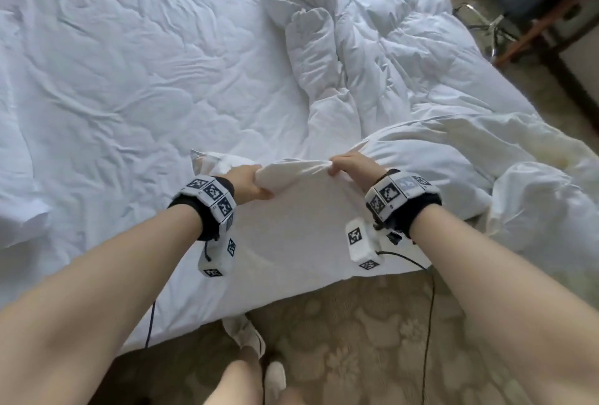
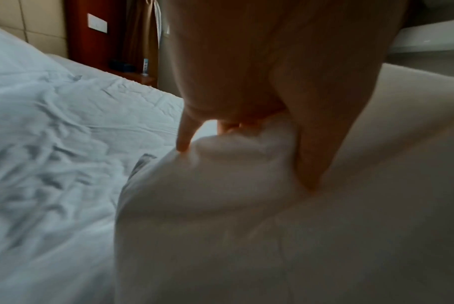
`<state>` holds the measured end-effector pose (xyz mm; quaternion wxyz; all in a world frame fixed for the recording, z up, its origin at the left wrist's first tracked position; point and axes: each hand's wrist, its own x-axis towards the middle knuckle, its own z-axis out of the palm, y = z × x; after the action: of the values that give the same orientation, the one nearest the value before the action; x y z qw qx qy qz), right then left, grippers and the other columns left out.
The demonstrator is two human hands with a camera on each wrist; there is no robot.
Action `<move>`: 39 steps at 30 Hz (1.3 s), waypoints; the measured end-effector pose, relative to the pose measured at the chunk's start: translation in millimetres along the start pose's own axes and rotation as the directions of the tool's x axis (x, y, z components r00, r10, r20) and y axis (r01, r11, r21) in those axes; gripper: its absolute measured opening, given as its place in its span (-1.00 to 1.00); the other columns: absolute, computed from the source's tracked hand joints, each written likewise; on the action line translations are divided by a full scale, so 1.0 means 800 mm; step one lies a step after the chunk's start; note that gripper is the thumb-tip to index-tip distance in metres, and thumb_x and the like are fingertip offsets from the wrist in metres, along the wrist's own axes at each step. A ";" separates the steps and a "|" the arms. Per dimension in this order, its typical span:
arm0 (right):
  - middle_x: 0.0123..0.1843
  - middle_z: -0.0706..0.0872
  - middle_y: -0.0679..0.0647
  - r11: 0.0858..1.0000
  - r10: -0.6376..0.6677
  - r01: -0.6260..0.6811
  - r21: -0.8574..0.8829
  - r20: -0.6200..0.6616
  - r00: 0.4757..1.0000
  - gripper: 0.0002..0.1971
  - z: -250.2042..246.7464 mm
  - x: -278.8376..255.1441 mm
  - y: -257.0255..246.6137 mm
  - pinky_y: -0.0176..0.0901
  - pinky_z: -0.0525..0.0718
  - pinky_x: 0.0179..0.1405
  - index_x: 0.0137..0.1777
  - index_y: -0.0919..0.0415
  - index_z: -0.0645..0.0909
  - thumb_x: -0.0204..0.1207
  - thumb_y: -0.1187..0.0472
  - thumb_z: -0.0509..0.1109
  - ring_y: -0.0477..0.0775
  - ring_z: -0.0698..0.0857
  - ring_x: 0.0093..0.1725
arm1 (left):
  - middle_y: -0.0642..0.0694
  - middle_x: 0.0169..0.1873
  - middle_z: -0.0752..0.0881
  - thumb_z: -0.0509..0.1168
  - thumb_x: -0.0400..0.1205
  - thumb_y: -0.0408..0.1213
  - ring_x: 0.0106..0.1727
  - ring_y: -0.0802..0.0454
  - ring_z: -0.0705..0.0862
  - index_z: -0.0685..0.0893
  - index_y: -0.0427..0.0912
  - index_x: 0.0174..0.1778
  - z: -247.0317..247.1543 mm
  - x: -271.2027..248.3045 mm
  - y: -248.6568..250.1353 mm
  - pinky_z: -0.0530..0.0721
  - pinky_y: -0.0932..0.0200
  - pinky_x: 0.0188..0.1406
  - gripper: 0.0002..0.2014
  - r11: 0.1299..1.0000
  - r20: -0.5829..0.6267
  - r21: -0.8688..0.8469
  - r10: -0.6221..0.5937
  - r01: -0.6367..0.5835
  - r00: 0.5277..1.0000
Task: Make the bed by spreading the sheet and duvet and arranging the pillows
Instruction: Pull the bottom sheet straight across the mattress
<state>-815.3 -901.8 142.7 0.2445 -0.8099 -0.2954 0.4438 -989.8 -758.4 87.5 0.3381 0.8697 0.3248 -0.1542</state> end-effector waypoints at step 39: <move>-0.26 0.66 0.08 0.967 -0.244 0.253 0.036 0.429 0.870 -0.92 0.509 -0.225 -0.358 -0.20 0.49 -0.24 -0.01 0.18 0.56 0.64 0.20 0.26 -0.01 0.63 -0.30 | -0.37 0.15 0.71 0.38 0.52 -0.47 0.22 -0.29 0.63 0.69 -0.44 0.14 -0.078 -0.642 -0.522 0.53 0.04 0.22 -0.73 0.534 -0.279 -0.537 -0.843 0.654 0.459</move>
<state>-1319.4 -770.4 237.0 0.2196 -0.6499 -0.4484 0.5730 -1646.8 -717.7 179.4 0.2840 0.5605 0.7779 0.0073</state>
